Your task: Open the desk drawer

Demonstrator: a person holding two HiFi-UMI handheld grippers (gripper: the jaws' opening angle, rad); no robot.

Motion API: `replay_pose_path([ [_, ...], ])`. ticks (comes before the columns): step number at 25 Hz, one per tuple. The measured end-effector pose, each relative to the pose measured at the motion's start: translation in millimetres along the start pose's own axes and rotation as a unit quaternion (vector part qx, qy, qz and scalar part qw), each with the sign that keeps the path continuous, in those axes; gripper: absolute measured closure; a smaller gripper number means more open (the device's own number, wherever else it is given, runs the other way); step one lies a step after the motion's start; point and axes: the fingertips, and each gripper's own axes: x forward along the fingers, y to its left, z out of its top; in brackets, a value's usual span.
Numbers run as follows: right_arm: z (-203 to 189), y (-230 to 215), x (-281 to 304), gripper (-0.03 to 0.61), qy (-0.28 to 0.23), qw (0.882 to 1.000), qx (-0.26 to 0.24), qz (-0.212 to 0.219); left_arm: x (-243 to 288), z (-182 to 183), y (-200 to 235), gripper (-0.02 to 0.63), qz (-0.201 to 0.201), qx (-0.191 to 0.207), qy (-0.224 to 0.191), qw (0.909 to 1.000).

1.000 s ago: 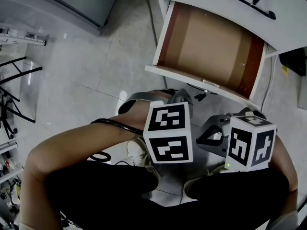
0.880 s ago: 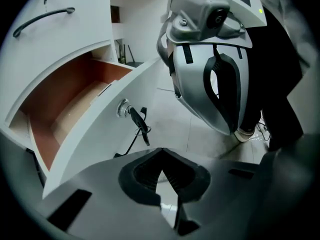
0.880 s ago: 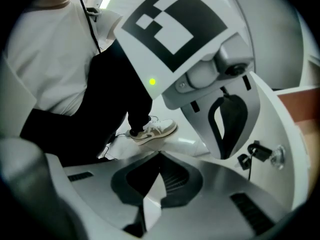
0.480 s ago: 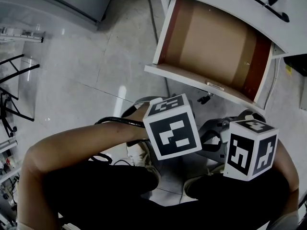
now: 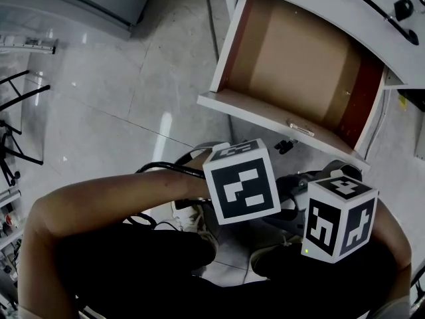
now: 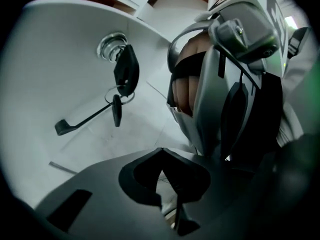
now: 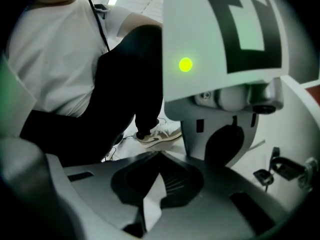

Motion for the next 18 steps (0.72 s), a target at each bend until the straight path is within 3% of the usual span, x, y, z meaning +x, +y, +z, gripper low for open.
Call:
replay_pose_path([
  [4,0,-2,0,0.563,-0.002,1.0,0.002,-0.001,2,0,7,0.606,0.012,-0.013,-0.001,0.9998],
  [10,-3,-8,6,0.563,0.007,1.0,0.009,-0.001,-3,-6,32,0.606,0.052,-0.098,-0.019,0.9936],
  [14,3,-22,11,0.563,0.003,0.999,0.03,-0.029,-6,-18,44,0.606,0.082,-0.171,-0.04,0.981],
  [18,5,-35,20,0.563,-0.023,0.993,0.103,-0.048,-31,-11,73,0.606,0.141,-0.213,-0.091,0.9625],
])
